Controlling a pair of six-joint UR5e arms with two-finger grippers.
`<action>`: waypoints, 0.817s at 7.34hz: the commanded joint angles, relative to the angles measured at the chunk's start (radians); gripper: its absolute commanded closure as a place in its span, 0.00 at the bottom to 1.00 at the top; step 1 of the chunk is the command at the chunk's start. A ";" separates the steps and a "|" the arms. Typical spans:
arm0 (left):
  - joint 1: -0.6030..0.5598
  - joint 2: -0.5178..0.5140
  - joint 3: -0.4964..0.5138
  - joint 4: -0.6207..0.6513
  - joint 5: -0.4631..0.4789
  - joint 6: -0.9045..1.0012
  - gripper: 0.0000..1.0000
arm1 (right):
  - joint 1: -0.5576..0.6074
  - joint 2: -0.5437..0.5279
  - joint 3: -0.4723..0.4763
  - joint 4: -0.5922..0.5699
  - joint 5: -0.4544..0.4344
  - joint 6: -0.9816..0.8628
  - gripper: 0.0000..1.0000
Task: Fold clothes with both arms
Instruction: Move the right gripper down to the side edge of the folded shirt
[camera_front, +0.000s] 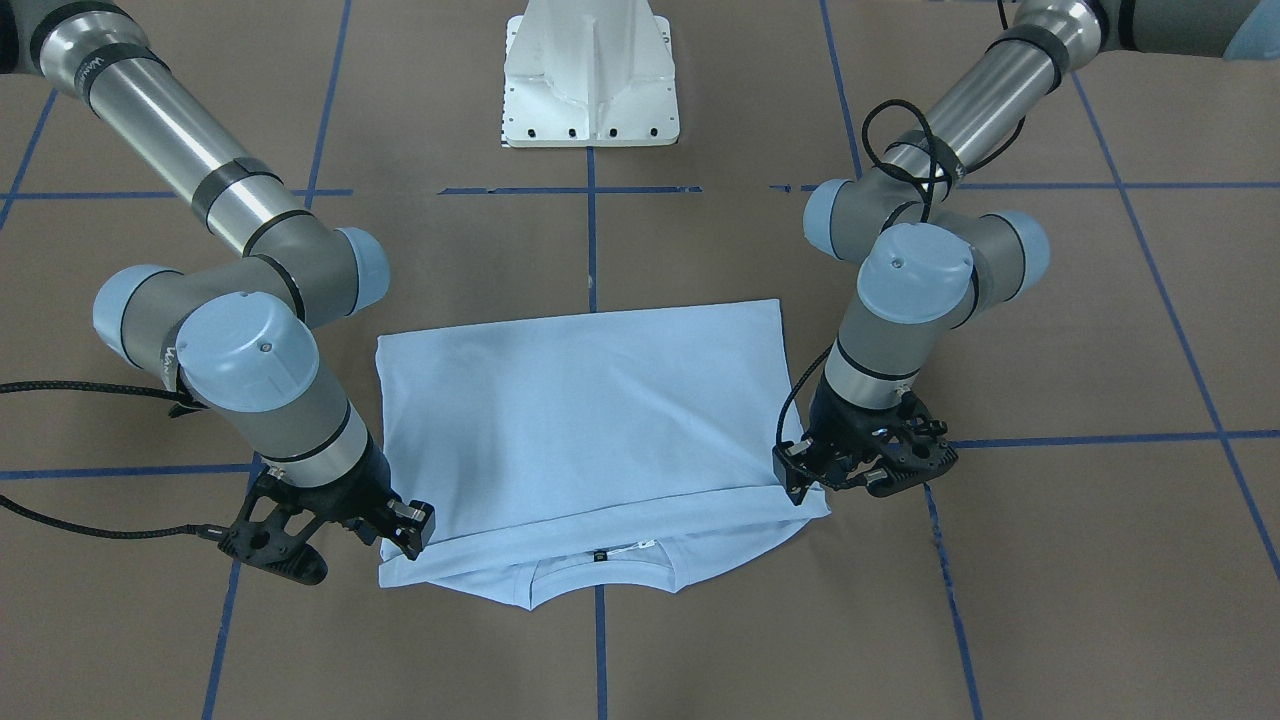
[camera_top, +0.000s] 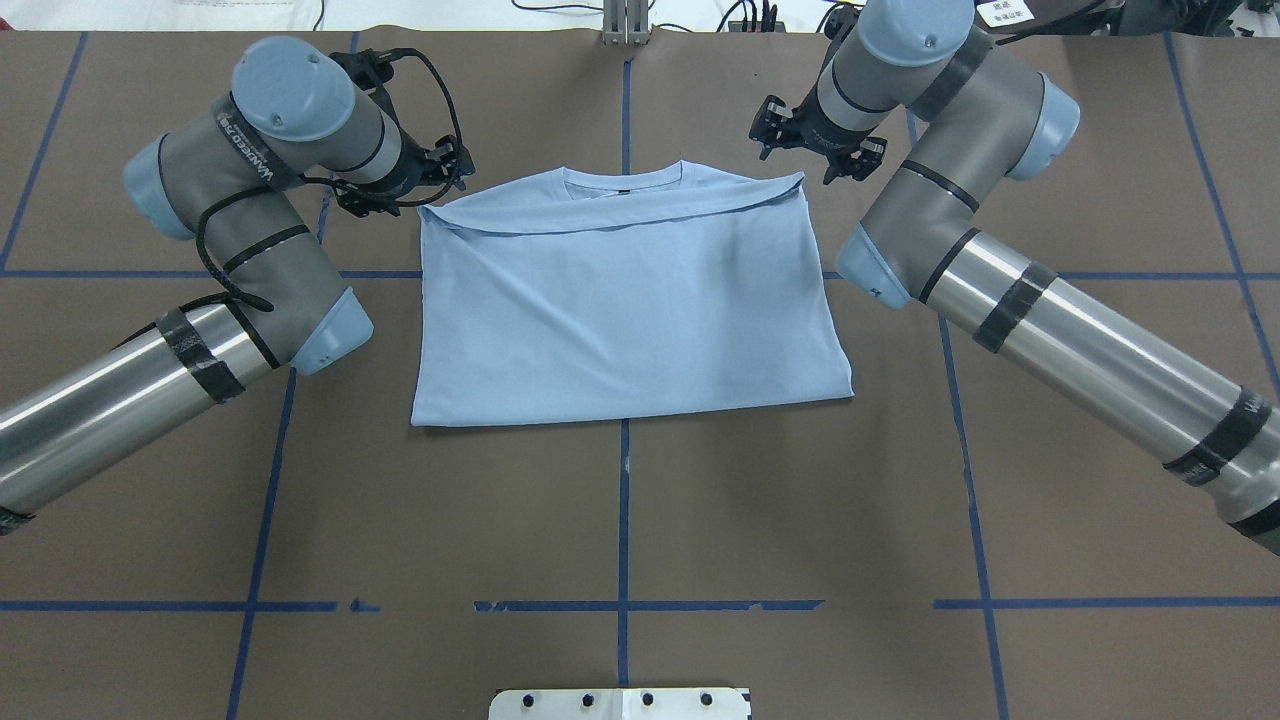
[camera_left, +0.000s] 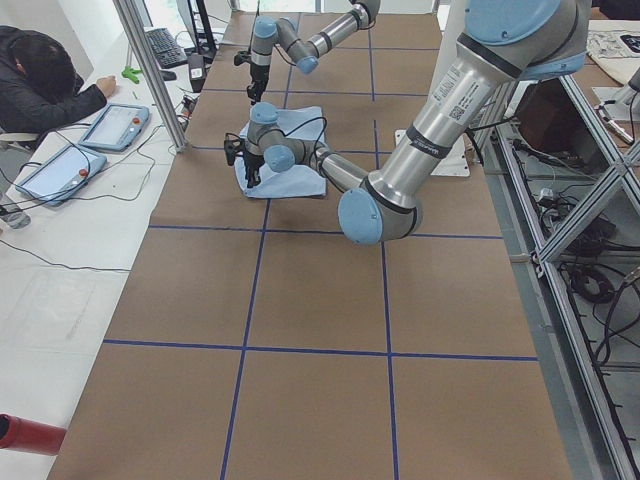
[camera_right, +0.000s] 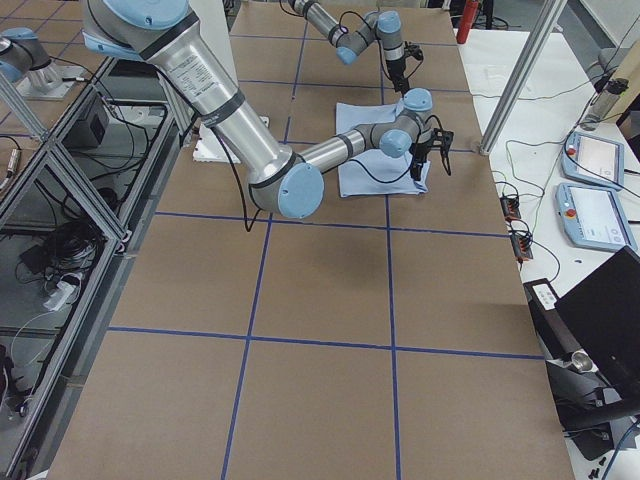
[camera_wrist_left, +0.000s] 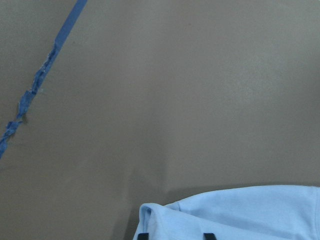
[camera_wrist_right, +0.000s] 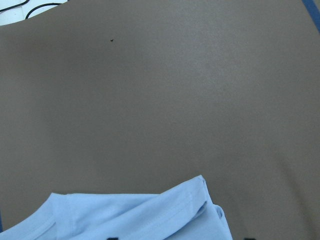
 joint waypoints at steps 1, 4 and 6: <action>-0.002 0.000 -0.025 0.008 -0.002 -0.001 0.00 | -0.030 -0.175 0.240 -0.012 0.026 -0.001 0.00; -0.002 0.011 -0.056 0.011 0.001 -0.013 0.00 | -0.171 -0.334 0.387 -0.012 -0.059 0.015 0.01; -0.002 0.012 -0.054 0.009 0.000 -0.013 0.00 | -0.205 -0.343 0.382 -0.014 -0.081 0.015 0.08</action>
